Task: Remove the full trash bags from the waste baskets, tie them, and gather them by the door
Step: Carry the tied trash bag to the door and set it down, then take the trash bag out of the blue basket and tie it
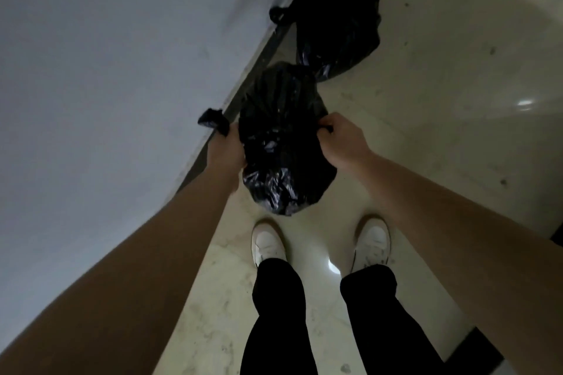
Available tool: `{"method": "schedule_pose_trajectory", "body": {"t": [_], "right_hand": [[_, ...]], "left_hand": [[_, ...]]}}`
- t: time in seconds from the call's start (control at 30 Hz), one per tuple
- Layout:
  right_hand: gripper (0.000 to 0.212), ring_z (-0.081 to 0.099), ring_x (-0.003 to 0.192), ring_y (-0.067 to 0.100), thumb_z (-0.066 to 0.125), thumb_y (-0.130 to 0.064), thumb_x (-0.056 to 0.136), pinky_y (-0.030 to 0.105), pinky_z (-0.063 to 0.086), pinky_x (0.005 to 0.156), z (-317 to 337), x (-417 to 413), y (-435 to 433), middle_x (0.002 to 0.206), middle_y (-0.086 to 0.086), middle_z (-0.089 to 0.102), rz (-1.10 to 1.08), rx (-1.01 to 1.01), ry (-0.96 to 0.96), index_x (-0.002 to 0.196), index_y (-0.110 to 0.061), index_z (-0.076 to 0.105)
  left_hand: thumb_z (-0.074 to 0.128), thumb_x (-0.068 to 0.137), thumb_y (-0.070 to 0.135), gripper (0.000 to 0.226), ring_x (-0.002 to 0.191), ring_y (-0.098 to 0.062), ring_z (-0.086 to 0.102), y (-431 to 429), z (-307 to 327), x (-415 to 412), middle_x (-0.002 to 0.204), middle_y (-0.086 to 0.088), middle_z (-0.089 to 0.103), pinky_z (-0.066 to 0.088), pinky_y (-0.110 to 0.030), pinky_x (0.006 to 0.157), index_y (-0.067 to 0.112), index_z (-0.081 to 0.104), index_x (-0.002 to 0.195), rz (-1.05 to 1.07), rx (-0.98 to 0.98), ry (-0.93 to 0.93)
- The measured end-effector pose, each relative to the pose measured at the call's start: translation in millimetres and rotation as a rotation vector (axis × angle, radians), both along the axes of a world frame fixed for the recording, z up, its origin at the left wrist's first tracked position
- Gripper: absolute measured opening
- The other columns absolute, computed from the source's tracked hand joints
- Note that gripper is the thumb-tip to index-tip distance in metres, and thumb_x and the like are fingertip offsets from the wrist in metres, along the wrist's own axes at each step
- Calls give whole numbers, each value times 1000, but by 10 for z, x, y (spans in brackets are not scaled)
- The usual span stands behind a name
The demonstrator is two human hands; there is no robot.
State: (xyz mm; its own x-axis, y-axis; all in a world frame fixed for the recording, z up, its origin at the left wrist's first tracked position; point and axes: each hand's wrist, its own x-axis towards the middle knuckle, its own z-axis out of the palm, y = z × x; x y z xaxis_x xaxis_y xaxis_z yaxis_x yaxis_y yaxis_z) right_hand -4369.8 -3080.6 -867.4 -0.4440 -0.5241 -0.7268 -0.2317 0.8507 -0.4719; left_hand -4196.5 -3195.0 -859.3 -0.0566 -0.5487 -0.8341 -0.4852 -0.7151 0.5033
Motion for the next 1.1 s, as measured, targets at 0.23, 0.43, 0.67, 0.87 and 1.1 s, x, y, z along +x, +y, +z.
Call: {"method": "schedule_pose_trajectory", "body": {"t": [0.23, 0.43, 0.67, 0.87, 1.1], "right_hand": [[42, 52, 113, 16, 44, -11, 102, 23, 40, 93, -556, -311, -323, 126, 3, 52, -51, -31, -142, 143, -17, 49], [43, 53, 126, 19, 43, -12, 102, 21, 38, 94, -354, -342, -267, 143, 5, 54, -146, -94, -167, 144, -17, 50], [46, 49, 132, 23, 38, -32, 106, 34, 38, 107, 729, -488, -250, 148, 7, 48, 71, -235, 147, 150, -18, 38], [65, 34, 143, 41, 32, -52, 102, 53, 34, 114, 2482, -557, -28, 161, 22, 26, 370, -344, 624, 155, -15, 29], [70, 24, 149, 39, 34, -56, 102, 52, 26, 119, 4811, -317, 39, 164, 20, 15, 392, -665, 705, 158, -16, 21]], "left_hand": [[49, 100, 34, 19, 69, -8, 56, -278, -486, -452, 84, 4, 62, 43, -16, 55, 21, 63, 101, 29, -132, -31], [41, 105, 26, 23, 77, -5, 53, -257, -282, -383, 86, 9, 57, 42, -19, 68, 15, 61, 105, -121, -388, -154], [32, 108, 33, 39, 121, -23, 53, -314, 851, -246, 132, -3, 60, 32, -24, 93, 18, 58, 133, -518, -708, -328], [33, 108, 37, 47, 141, -31, 39, -81, 2816, -175, 155, -12, 43, 33, -49, 113, 15, 45, 147, -682, -1024, -403], [30, 107, 42, 52, 149, -34, 28, 462, 5258, 361, 160, -15, 34, 26, -56, 118, 14, 41, 149, -523, -1294, -579]]}}
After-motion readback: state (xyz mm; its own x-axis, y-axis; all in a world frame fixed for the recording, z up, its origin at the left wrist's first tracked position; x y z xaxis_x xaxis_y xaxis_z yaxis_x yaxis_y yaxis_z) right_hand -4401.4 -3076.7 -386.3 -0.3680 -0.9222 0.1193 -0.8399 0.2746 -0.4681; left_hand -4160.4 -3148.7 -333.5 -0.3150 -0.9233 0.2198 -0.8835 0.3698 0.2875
